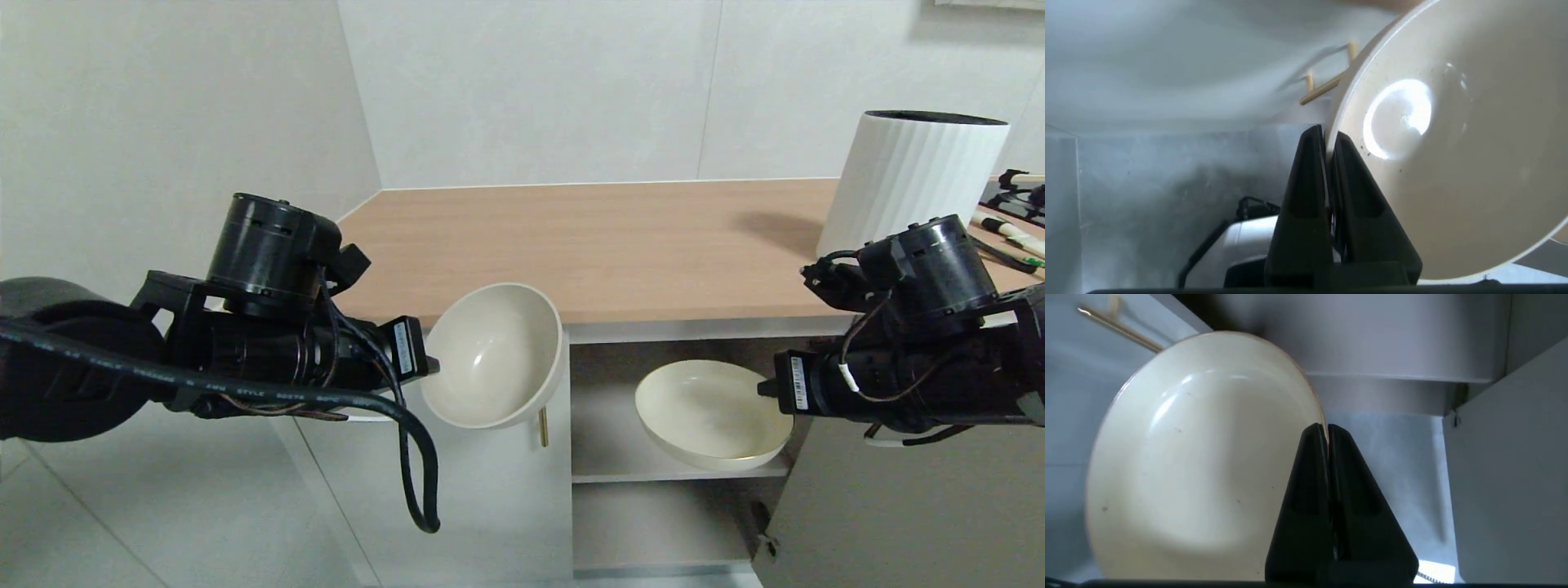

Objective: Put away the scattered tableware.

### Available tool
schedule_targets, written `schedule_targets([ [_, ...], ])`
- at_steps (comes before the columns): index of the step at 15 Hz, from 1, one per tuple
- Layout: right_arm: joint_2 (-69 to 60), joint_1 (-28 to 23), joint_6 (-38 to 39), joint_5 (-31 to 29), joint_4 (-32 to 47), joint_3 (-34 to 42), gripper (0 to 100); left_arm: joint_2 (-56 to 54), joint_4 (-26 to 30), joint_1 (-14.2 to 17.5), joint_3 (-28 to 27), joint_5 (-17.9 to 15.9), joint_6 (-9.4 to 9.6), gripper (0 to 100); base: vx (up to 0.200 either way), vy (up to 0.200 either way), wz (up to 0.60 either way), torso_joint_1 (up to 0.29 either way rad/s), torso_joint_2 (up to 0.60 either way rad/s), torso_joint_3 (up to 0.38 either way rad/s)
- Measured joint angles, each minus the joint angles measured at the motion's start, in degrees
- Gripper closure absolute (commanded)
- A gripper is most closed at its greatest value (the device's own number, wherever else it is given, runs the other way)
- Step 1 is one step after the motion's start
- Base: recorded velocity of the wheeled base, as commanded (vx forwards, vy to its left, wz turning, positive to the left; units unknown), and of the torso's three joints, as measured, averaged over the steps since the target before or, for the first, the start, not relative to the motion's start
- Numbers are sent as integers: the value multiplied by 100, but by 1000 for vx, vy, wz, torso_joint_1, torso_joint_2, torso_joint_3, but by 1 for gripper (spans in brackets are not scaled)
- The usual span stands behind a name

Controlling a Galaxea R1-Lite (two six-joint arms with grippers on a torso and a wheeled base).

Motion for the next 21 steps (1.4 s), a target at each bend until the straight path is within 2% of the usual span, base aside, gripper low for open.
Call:
schedule_targets([
  [8,85,-2,-2,-7,-2,0,100,7,10,0,1,0,0,100,0,0,0,-115,394,273],
  [15,278,-4,0,-10,-77,-18,100,7,0,0,1,0,0,100,0,0,0,-5,20,12],
  [21,1447,-130,17,-130,-867,-27,100,10,2,0,0,-4,0,100,0,0,0,0,0,0],
])
